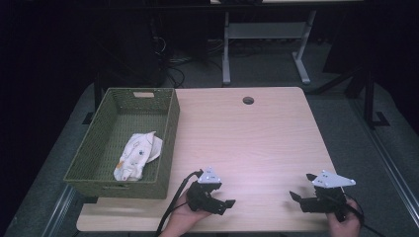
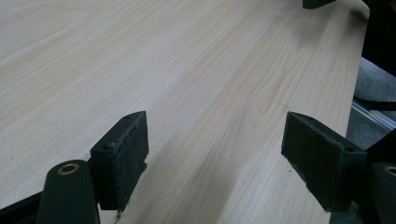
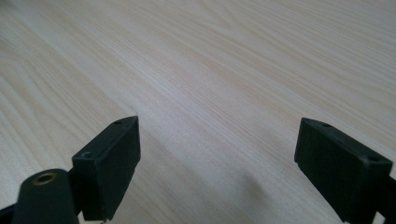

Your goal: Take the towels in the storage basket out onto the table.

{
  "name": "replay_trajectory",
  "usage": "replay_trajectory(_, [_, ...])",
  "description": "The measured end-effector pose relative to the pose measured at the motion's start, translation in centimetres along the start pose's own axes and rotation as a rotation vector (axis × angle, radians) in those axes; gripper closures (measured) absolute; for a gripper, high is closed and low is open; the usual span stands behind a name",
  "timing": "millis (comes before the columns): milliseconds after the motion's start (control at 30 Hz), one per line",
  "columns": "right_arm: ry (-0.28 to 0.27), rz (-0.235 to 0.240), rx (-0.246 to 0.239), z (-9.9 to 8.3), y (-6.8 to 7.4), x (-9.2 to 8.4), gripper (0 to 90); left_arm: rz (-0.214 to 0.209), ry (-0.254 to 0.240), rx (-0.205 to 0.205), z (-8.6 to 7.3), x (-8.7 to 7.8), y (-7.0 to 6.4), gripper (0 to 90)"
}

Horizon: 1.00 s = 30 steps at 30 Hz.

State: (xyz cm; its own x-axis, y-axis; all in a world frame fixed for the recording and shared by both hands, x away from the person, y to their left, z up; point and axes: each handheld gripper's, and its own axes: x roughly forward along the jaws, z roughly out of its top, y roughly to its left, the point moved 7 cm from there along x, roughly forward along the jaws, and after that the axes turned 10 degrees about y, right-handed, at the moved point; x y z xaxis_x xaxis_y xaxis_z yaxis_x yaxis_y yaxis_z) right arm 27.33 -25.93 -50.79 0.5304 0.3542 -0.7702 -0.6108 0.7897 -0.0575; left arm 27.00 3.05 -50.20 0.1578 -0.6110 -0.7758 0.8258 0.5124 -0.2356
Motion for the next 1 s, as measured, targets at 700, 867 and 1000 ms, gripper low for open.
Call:
replay_trajectory(700, [0.003,0.003,0.000,0.25,0.38,0.10,14.0,0.007,0.018,0.025,-0.16,0.01,-0.16,22.5])
replay_trajectory(867, [0.002,0.004,-0.004,0.26,0.45,0.04,13.9,0.009,0.011,0.027,0.01,-0.15,-0.23,22.5])
replay_trajectory(1000, [0.003,0.003,-0.005,0.26,0.47,0.04,14.0,0.013,0.000,0.033,0.34,-0.43,-0.25,22.5])
